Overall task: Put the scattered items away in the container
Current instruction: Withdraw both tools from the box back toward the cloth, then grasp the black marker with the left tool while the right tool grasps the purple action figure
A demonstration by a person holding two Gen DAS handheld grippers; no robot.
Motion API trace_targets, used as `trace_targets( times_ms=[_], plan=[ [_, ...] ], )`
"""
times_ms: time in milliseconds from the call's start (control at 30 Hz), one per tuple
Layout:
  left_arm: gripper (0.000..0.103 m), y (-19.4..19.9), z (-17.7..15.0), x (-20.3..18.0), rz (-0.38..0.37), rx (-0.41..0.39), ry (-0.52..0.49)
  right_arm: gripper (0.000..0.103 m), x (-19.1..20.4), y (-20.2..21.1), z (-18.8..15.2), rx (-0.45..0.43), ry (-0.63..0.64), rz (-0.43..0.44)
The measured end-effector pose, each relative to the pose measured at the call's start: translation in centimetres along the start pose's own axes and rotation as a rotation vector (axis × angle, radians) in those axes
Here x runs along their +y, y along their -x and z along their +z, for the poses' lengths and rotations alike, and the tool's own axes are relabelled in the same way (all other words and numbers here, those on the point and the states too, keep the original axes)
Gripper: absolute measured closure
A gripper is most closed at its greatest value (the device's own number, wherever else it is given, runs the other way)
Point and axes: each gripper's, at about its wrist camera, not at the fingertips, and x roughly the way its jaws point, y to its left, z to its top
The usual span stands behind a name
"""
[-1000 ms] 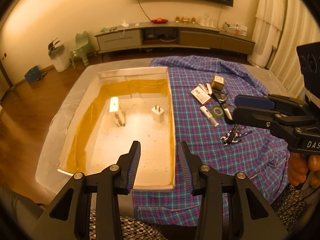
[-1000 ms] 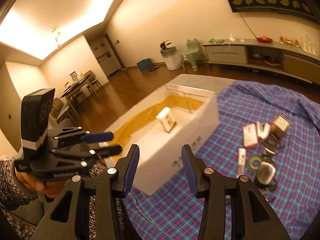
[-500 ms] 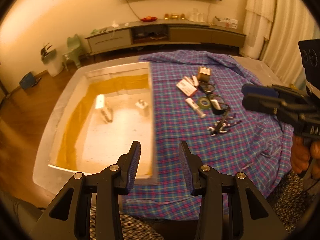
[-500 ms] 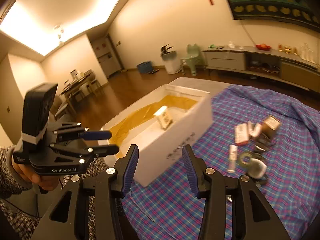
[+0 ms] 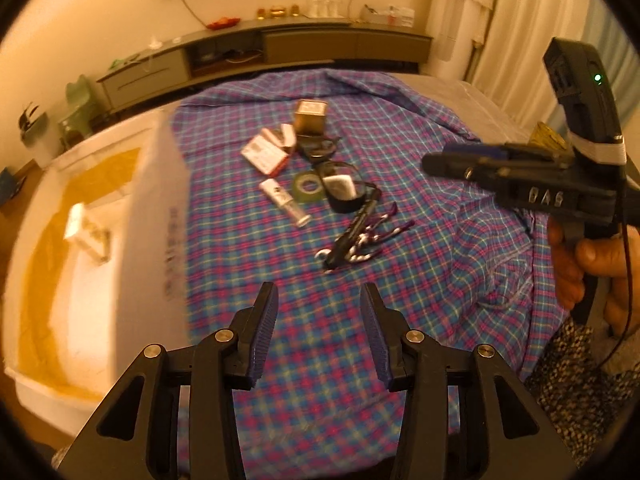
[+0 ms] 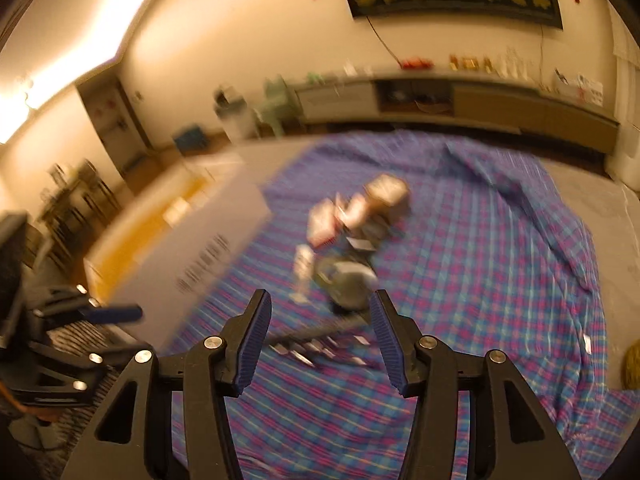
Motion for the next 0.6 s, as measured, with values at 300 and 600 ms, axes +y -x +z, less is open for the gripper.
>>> trace_targets(
  times_ms=[300,600],
  plan=[
    [0.057,-10.1,3.2,-2.1,-0.069,0.065,-0.031,0.05,-2.1,-4.0,-1.5,0.133,-0.045,0.003],
    [0.068,-13.5,3.9,-1.4,-0.14,0.025,-0.021,0.048,-2.4,-6.2,-2.0,0.193,-0.008,0.021]
  ],
)
